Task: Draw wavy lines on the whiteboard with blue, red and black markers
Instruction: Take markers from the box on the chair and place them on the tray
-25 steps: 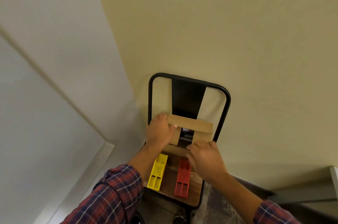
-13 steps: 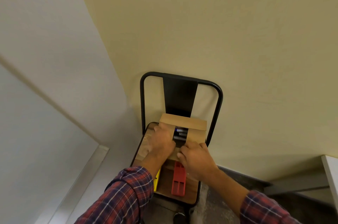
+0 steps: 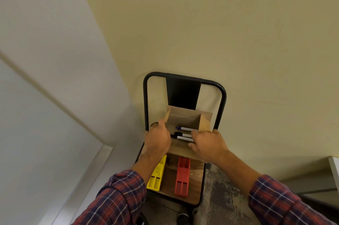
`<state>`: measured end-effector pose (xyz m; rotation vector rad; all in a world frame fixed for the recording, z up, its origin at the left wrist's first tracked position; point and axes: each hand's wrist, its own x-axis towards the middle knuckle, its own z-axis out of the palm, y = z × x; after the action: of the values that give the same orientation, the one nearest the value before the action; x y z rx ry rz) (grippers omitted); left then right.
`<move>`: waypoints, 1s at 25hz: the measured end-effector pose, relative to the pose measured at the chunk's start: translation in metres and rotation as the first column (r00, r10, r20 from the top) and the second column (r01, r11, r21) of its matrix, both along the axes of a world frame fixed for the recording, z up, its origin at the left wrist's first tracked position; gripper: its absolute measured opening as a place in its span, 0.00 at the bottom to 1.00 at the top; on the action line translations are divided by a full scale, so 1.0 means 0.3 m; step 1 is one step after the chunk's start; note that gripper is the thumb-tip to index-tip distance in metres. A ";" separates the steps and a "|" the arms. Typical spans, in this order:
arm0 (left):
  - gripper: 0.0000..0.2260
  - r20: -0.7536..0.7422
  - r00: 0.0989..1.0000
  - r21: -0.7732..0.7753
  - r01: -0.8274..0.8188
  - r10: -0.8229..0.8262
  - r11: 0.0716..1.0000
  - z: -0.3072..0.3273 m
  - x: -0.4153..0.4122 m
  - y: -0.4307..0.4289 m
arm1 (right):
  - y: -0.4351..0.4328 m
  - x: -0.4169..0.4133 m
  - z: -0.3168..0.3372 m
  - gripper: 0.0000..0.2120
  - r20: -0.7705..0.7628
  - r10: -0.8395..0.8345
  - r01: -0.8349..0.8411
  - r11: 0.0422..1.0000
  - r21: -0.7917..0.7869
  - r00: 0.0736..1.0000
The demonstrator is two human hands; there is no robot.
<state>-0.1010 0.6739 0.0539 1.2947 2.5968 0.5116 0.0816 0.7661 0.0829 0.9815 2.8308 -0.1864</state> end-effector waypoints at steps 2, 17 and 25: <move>0.17 -0.010 1.000 -0.013 0.006 -0.006 1.000 0.007 -0.005 -0.008 | 0.001 0.065 0.002 0.11 -0.087 -0.113 0.112 0.994 -0.009 0.990; 0.31 -0.167 0.975 -0.182 0.117 -0.148 0.976 -0.012 -0.053 -0.016 | -0.130 0.099 0.033 0.19 -0.419 -0.322 0.250 0.944 -0.217 0.849; 0.36 -0.312 0.916 -0.236 0.181 -0.251 0.955 -0.023 -0.070 -0.020 | -0.060 -0.269 -0.056 0.27 -0.099 -0.157 0.139 0.976 -0.166 0.983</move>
<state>-0.1219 0.6680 0.0469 1.6973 2.6249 -0.0205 0.0009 0.7480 0.0662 1.1799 2.7863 -0.4902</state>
